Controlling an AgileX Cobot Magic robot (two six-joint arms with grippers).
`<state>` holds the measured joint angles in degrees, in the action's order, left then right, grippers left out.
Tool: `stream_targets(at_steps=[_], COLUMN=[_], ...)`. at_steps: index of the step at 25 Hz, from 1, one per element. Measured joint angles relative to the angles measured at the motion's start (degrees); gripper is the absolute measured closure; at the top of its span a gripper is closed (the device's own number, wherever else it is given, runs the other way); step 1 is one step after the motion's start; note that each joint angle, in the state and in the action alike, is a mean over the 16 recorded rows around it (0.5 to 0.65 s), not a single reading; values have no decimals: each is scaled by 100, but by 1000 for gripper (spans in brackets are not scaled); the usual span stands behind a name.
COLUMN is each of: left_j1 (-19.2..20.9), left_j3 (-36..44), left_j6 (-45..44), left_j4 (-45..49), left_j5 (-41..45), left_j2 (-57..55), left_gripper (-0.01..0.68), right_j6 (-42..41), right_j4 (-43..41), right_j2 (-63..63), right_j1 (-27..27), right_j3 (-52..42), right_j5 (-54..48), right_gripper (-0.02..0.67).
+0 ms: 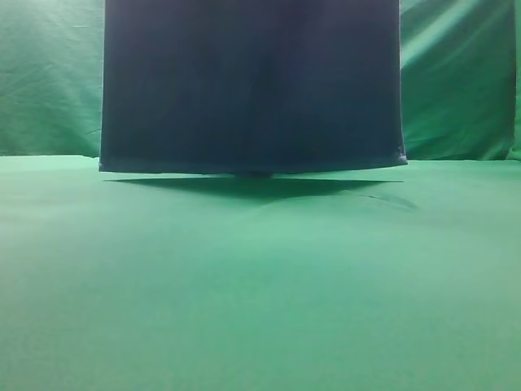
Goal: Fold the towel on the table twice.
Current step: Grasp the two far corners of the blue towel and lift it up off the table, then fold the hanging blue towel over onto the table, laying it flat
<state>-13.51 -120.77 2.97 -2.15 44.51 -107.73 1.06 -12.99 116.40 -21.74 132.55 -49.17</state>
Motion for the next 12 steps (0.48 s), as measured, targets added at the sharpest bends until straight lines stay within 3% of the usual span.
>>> stream_targets(at_steps=[6,12], left_j1=[-8,-20], left_j3=[226,968], left_j6=[54,143], left_j4=[-26,-86], left_j5=[465,736], left_j2=[33,292], left_gripper=[673,673], right_j6=[-70,-83], right_j4=[88,277], right_j2=[-18,-206], right_j1=[47,52], right_j3=[-34,-547], right_j5=[-683,-1216], right_gripper=[649,649])
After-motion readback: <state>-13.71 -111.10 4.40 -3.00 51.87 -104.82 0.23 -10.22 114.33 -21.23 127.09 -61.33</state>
